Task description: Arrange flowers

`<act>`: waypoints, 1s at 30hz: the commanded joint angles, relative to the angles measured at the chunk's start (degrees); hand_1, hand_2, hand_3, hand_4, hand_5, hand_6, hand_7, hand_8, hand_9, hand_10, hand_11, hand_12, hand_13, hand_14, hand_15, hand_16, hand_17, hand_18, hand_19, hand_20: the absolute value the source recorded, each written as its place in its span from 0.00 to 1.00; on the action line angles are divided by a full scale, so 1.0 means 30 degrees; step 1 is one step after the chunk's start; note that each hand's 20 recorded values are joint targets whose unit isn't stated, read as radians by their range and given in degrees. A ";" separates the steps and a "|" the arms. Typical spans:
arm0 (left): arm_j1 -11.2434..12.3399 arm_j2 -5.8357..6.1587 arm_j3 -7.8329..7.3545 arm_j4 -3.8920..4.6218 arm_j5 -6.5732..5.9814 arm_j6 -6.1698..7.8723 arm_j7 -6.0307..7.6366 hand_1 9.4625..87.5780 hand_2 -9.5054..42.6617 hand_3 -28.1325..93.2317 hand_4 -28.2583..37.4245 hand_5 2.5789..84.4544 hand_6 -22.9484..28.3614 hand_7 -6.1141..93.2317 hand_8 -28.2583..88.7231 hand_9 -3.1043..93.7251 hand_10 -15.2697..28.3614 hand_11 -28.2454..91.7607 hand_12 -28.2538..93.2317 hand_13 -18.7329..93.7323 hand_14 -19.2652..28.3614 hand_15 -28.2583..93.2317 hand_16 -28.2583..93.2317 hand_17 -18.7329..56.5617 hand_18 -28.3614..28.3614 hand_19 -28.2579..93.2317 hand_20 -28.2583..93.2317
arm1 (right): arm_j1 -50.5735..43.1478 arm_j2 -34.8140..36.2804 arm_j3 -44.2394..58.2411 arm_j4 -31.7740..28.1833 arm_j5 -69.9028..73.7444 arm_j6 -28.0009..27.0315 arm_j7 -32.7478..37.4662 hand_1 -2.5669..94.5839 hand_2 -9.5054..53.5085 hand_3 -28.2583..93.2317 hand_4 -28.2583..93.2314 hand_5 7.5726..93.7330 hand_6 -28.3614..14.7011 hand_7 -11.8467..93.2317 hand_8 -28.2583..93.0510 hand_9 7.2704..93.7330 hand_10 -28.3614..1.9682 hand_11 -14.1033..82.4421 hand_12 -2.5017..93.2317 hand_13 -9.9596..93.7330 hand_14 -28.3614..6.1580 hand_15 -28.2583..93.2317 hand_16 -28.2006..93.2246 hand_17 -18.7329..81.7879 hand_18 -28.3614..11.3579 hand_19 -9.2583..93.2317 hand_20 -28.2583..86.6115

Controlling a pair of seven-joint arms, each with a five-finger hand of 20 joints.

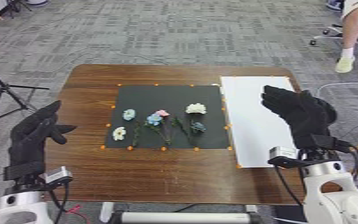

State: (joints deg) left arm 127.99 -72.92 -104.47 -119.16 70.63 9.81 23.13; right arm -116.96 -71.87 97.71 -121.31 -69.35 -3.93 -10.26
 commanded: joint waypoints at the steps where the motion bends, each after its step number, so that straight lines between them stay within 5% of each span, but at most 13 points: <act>1: 0.0033 -0.0095 -0.0150 -0.0037 -0.0143 -0.0176 -0.0040 0.25 0.16 0.81 0.05 0.57 0.49 0.18 0.18 0.77 0.73 0.75 0.42 0.66 0.80 0.53 0.25 0.34 0.76 0.34 0.42 | 0.0006 0.0108 -0.0361 -0.0037 0.0170 0.1091 -0.0251 0.08 0.27 0.78 0.10 0.51 0.69 0.19 0.17 0.49 0.49 0.21 0.16 0.42 0.35 0.31 0.42 0.33 0.23 0.21 0.47; 5: 0.0152 -0.0311 -0.0190 -0.0021 -0.0272 -0.0054 0.0087 0.25 0.17 0.81 0.05 0.59 0.49 0.18 0.18 0.77 0.72 0.78 0.43 0.66 0.81 0.53 0.25 0.35 0.75 0.34 0.42 | -0.0084 0.0038 -0.0666 -0.0020 0.0608 0.1790 -0.0454 0.09 0.27 0.79 0.10 0.26 0.67 0.17 0.18 0.81 0.52 0.27 0.19 0.59 0.41 0.37 0.39 0.37 0.23 0.21 0.47; 7: 0.0078 -0.0403 -0.0073 0.0012 -0.0332 0.0050 0.0142 0.25 0.17 0.81 0.05 0.61 0.49 0.18 0.18 0.78 0.72 0.81 0.44 0.67 0.81 0.50 0.25 0.37 0.74 0.32 0.41 | 0.0131 0.0057 -0.0451 0.0089 0.0824 0.0819 -0.0147 0.09 0.27 0.79 0.10 0.24 0.66 0.17 0.17 0.87 0.49 0.31 0.21 0.63 0.41 0.38 0.39 0.38 0.23 0.21 0.47; 9: -0.0063 -0.0205 0.0001 0.0140 -0.0164 -0.0025 0.0217 0.25 0.18 0.81 0.06 0.63 0.49 0.18 0.18 0.79 0.73 0.84 0.45 0.69 0.83 0.48 0.24 0.38 0.72 0.30 0.40 | 0.0372 0.0090 -0.0242 0.0174 0.0218 -0.0215 -0.0272 0.08 0.27 0.78 0.10 0.37 0.71 0.18 0.17 0.76 0.47 0.26 0.20 0.55 0.38 0.36 0.38 0.37 0.22 0.20 0.48; 11: -0.0136 -0.0039 0.0119 0.0264 0.0069 0.0416 0.0484 0.25 0.17 0.81 0.06 0.64 0.49 0.18 0.18 0.79 0.74 0.83 0.45 0.68 0.83 0.44 0.24 0.39 0.70 0.27 0.39 | 0.0522 0.0275 -0.0498 0.0078 -0.0625 0.0519 -0.0326 0.08 0.27 0.79 0.10 0.57 0.71 0.20 0.17 0.57 0.47 0.22 0.17 0.42 0.37 0.32 0.39 0.32 0.24 0.18 0.45; 13: -0.0252 -0.0090 -0.0132 0.0299 0.0437 0.0243 0.0383 0.25 0.17 0.82 0.05 0.63 0.49 0.19 0.18 0.74 0.74 0.71 0.41 0.63 0.81 0.40 0.24 0.38 0.68 0.26 0.39 | 0.0504 0.0292 -0.0588 0.0051 -0.0704 0.0878 -0.0726 0.10 0.23 0.80 0.11 0.69 0.73 0.24 0.16 0.51 0.47 0.22 0.17 0.35 0.36 0.29 0.40 0.24 0.33 0.18 0.43; 15: -0.0433 0.0054 -0.0174 0.0401 0.0957 0.0887 0.0533 0.29 0.08 0.80 0.09 0.61 0.49 0.20 0.18 0.61 0.68 0.50 0.36 0.51 0.72 0.33 0.23 0.38 0.66 0.26 0.39 | 0.0319 0.0307 -0.0693 -0.0010 -0.0214 0.1463 -0.1134 0.13 0.21 0.82 0.11 0.69 0.73 0.24 0.16 0.48 0.48 0.21 0.16 0.33 0.38 0.27 0.40 0.23 0.35 0.17 0.42; 19: -0.0620 0.0014 -0.0502 0.0388 0.1232 0.1387 0.0828 0.40 0.00 0.76 0.15 0.50 0.49 0.23 0.17 0.34 0.56 0.35 0.30 0.37 0.58 0.27 0.22 0.38 0.63 0.26 0.39 | 0.0414 0.0021 -0.0074 -0.0056 0.1699 0.0255 -0.0003 0.15 0.22 0.84 0.12 0.55 0.69 0.22 0.16 0.44 0.46 0.20 0.16 0.37 0.37 0.28 0.41 0.29 0.31 0.17 0.41; 21: -0.0716 0.0064 -0.0636 0.0429 0.0778 0.1272 0.0730 0.41 0.00 0.76 0.14 0.46 0.48 0.22 0.16 0.31 0.54 0.34 0.30 0.36 0.58 0.27 0.22 0.38 0.62 0.26 0.39 | 0.0325 -0.0118 0.0148 -0.0097 0.2124 -0.0198 0.0054 0.14 0.24 0.83 0.11 0.55 0.67 0.21 0.17 0.51 0.45 0.22 0.17 0.43 0.35 0.31 0.41 0.32 0.26 0.18 0.43; 24: -0.0383 0.0036 -0.0641 0.0332 -0.1166 0.0630 0.0851 0.34 0.00 0.78 0.13 0.47 0.47 0.21 0.16 0.40 0.60 0.35 0.29 0.44 0.66 0.30 0.23 0.38 0.64 0.26 0.39 | -0.0075 -0.0288 0.0307 -0.0302 0.1858 -0.0277 0.0096 0.13 0.25 0.82 0.12 0.56 0.67 0.21 0.17 0.53 0.45 0.22 0.17 0.46 0.34 0.32 0.41 0.33 0.24 0.19 0.44; 28: -0.0176 -0.0414 -0.0831 0.0336 -0.1072 0.0627 0.0621 0.23 0.13 0.81 0.04 0.53 0.48 0.19 0.17 0.51 0.66 0.37 0.30 0.49 0.72 0.32 0.23 0.37 0.67 0.27 0.38 | -0.0237 -0.0594 0.0279 -0.0420 0.2747 -0.0385 0.0318 0.13 0.25 0.82 0.12 0.57 0.66 0.21 0.17 0.53 0.45 0.22 0.17 0.45 0.34 0.32 0.41 0.33 0.24 0.20 0.45; 30: -0.0209 -0.0473 -0.0646 0.0299 -0.1617 0.1300 0.0541 0.22 0.17 0.81 0.02 0.57 0.49 0.19 0.17 0.56 0.68 0.38 0.31 0.52 0.75 0.33 0.23 0.37 0.69 0.28 0.38 | 0.0074 -0.0560 -0.0036 -0.0353 0.3771 -0.0058 0.0314 0.13 0.26 0.81 0.12 0.57 0.66 0.21 0.17 0.53 0.45 0.22 0.17 0.46 0.34 0.32 0.41 0.33 0.23 0.20 0.45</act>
State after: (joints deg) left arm 126.23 -72.98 -106.28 -117.90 66.21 12.16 24.95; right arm -116.47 -72.46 99.05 -121.79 -61.42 -5.44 -9.52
